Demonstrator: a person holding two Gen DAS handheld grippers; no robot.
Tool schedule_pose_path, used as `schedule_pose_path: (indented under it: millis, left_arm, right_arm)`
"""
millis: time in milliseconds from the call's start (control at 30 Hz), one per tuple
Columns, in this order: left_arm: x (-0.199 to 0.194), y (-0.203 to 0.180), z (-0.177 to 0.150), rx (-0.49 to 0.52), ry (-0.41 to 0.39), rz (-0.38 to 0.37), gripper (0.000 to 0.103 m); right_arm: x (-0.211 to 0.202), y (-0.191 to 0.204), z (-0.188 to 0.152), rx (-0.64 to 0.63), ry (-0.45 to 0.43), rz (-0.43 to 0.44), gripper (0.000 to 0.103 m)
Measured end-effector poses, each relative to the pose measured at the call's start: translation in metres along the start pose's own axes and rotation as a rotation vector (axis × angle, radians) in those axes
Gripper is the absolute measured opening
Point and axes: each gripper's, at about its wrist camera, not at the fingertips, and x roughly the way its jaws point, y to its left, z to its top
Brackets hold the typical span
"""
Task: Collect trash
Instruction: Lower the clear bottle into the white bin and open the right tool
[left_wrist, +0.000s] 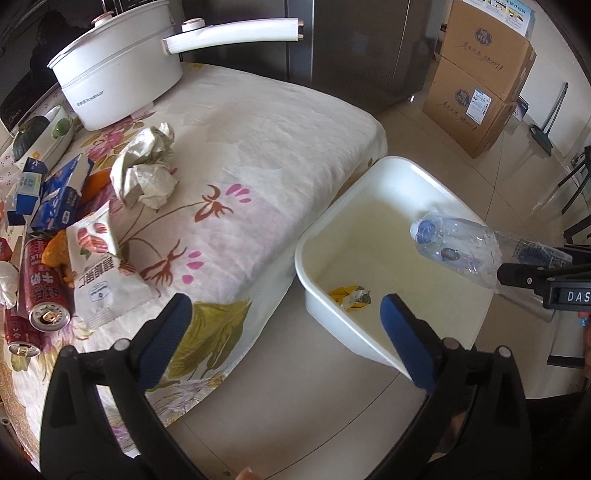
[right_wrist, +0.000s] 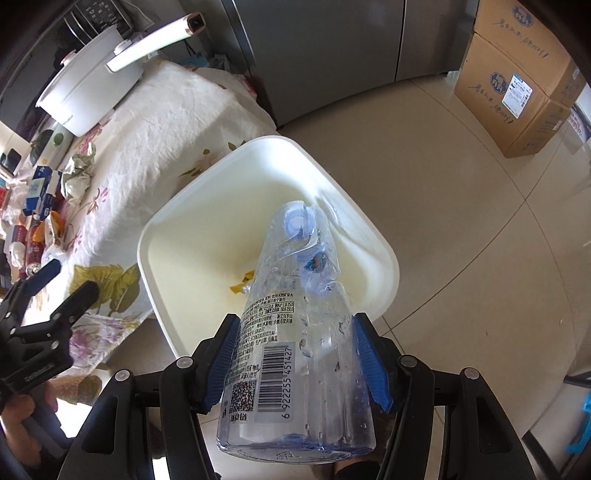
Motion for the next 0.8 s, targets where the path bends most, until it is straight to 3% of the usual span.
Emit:
schedule_pose_path:
  millis: [300,433,800]
  left_arm:
    - [-0.024,0.027,-0.006,-0.027,-0.012,-0.005,0.102]
    - [-0.037,0.042,-0.011,-0.038,-0.025,0.005,0.102]
    - [-0.067,0.091,-0.028,-0.118,-0.055,0.008,0.102]
  right_arm:
    - [0.006,0.009,0.009,0.015,0.008,-0.003,0.066]
    - [-0.006,0.018,0.013,0.017,-0.041,-0.004,0.08]
    - [-0.052,0.05,0.017,-0.013,-0.161,0.035,0.083]
